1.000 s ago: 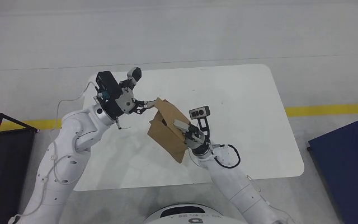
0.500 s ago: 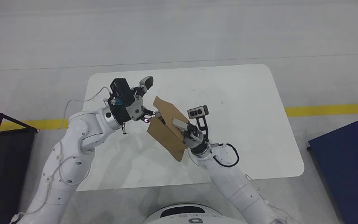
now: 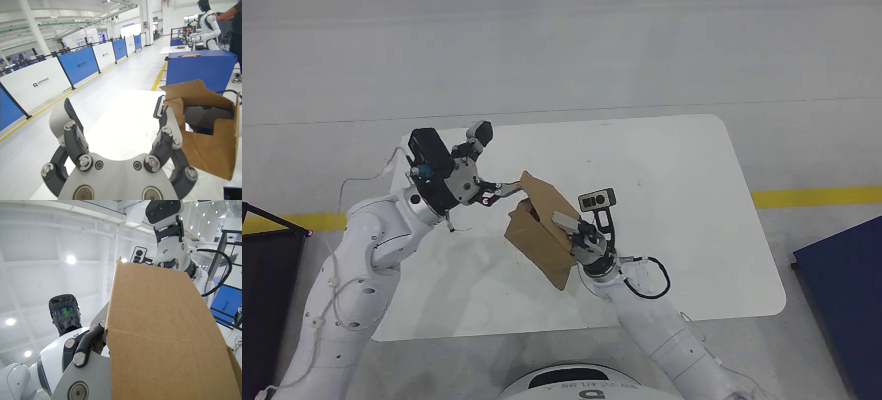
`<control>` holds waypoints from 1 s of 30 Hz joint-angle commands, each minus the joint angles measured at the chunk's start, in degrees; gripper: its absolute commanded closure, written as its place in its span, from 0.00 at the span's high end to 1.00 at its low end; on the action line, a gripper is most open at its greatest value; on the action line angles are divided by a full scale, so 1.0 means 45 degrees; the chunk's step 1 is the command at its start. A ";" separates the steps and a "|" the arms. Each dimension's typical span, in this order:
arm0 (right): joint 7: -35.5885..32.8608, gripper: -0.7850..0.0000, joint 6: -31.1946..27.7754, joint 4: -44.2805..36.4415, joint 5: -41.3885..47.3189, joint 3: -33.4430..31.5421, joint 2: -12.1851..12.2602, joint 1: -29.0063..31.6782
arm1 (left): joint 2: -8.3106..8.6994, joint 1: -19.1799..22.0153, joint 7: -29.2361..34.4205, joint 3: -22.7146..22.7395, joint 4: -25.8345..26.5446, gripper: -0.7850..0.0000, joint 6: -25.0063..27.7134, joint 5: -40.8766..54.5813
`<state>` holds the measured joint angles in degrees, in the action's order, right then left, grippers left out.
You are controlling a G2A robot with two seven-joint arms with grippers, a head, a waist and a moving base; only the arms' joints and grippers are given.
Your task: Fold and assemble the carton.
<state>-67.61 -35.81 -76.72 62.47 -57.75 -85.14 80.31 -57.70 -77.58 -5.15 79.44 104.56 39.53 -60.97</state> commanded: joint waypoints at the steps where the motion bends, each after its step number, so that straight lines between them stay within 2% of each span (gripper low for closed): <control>1: -0.0009 0.00 0.0014 0.0007 0.0042 -0.0030 -0.0005 -0.0021 | 0.0028 -0.0084 -0.0068 0.0308 0.0064 1.00 0.0079 0.0117; 9: -0.0045 0.00 0.0066 0.0050 0.0085 -0.0076 -0.0031 -0.0080 | 0.0104 -0.0643 -0.0692 0.1082 0.0797 1.00 0.1109 0.0899; 17: -0.0079 0.00 0.0057 0.0052 0.0048 -0.0024 -0.0069 -0.0053 | 0.0061 -0.0700 -0.0684 0.0455 0.1180 1.00 0.1806 0.0255; 22: -0.0175 0.00 0.0062 -0.0021 0.0036 -0.0084 -0.0053 0.0128 | 0.0006 -0.0604 -0.0466 0.0130 0.1110 1.00 0.1009 -0.0964; 30: -0.0303 0.00 0.0119 -0.0093 0.0093 -0.0211 -0.0033 0.0281 | -0.0078 -0.0379 -0.0791 -0.0253 0.0905 1.00 0.0759 -0.0994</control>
<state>-68.86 -35.26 -77.07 62.86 -58.60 -85.30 81.54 -58.02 -79.39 -8.47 78.15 108.77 43.10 -66.10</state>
